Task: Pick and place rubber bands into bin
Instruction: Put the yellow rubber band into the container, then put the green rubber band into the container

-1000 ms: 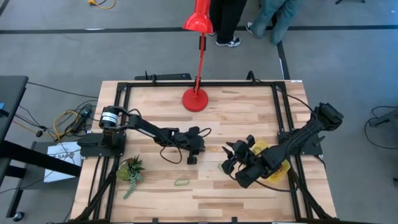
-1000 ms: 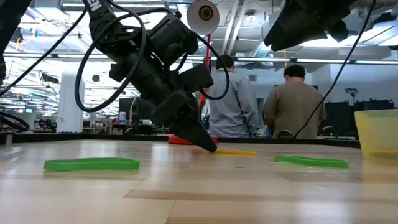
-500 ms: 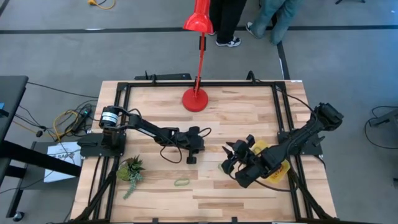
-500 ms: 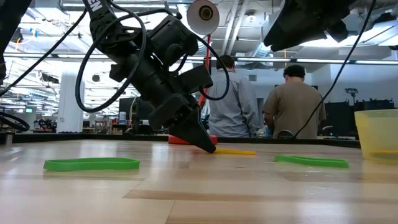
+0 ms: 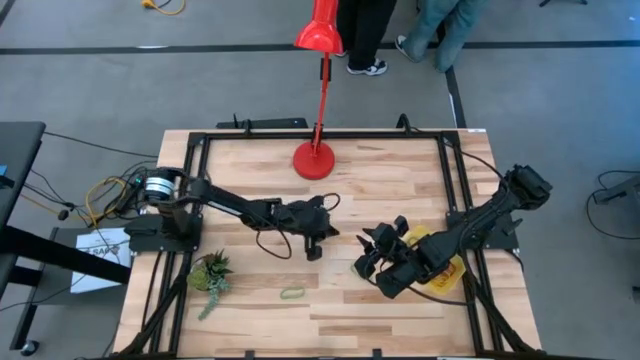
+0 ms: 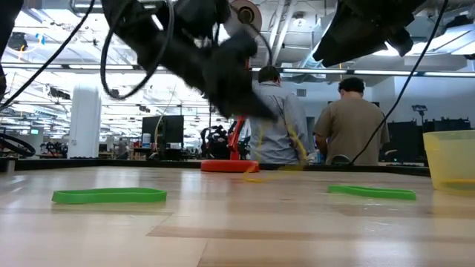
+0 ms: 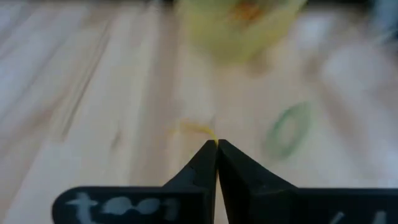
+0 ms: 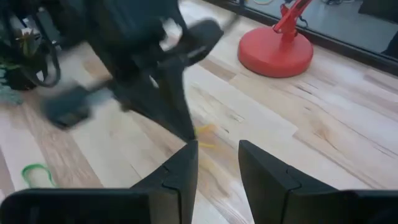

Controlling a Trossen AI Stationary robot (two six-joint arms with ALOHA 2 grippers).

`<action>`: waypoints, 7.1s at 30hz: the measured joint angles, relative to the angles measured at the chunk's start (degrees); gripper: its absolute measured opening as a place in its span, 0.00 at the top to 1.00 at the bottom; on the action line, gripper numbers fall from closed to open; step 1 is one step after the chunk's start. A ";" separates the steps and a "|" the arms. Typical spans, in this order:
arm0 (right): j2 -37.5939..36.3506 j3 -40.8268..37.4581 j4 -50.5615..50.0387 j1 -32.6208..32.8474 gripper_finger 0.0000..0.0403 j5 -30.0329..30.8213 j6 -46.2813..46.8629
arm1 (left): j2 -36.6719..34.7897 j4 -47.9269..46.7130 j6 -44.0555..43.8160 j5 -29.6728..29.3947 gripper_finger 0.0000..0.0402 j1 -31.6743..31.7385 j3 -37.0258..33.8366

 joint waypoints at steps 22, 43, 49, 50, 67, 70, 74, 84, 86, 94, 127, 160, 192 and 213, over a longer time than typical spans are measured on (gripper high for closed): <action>-0.02 -0.02 13.07 -0.26 0.73 0.00 -11.22 | -8.44 7.67 1.79 11.42 1.00 -0.17 0.23; 0.10 -0.02 21.36 -0.28 0.73 -8.51 -28.54 | -8.44 10.68 -1.39 31.72 1.00 -0.06 0.23; 4.26 0.04 30.78 -0.68 0.73 -13.61 -41.15 | -8.44 12.40 -3.77 34.94 1.00 0.01 0.28; 4.95 0.02 32.07 -0.81 0.73 -14.88 -44.01 | -8.44 12.38 -4.26 35.61 1.00 -0.01 0.28; 4.31 0.00 36.28 -1.09 0.73 -16.10 -45.92 | -8.40 5.18 -5.05 33.81 1.00 0.53 0.30; 4.28 0.00 36.50 -0.63 0.73 -15.98 -45.92 | -8.40 5.89 -5.06 33.86 1.00 0.53 0.30; 4.26 0.00 36.52 -0.76 0.73 -16.01 -45.90 | -8.40 6.26 -5.06 33.84 1.00 0.53 0.30; 4.39 0.00 36.17 -1.42 0.83 -16.60 -45.49 | -8.40 6.82 -5.39 34.36 1.00 0.60 0.28; 4.40 0.00 35.87 -1.36 0.87 -16.58 -45.45 | -8.40 6.68 -6.60 34.51 1.00 0.62 0.28; 4.47 0.00 34.21 -1.29 0.98 -16.96 -43.17 | -8.83 6.38 -6.98 35.21 1.00 0.80 0.28; 4.55 0.00 17.07 -7.80 1.00 -16.21 -23.36 | -9.82 -4.34 10.47 7.91 1.00 2.82 0.28; -5.13 14.49 -43.75 -0.80 1.00 -28.76 16.58 | -9.54 -11.06 10.57 -3.77 0.70 1.87 0.26; 0.92 4.47 -18.94 10.86 0.75 -18.80 27.84 | -9.58 -24.51 8.01 17.41 0.70 -1.69 -2.24; 19.87 4.00 -5.97 -2.54 0.75 -37.09 12.09 | -9.58 -30.31 -0.79 5.83 0.70 -16.78 -5.82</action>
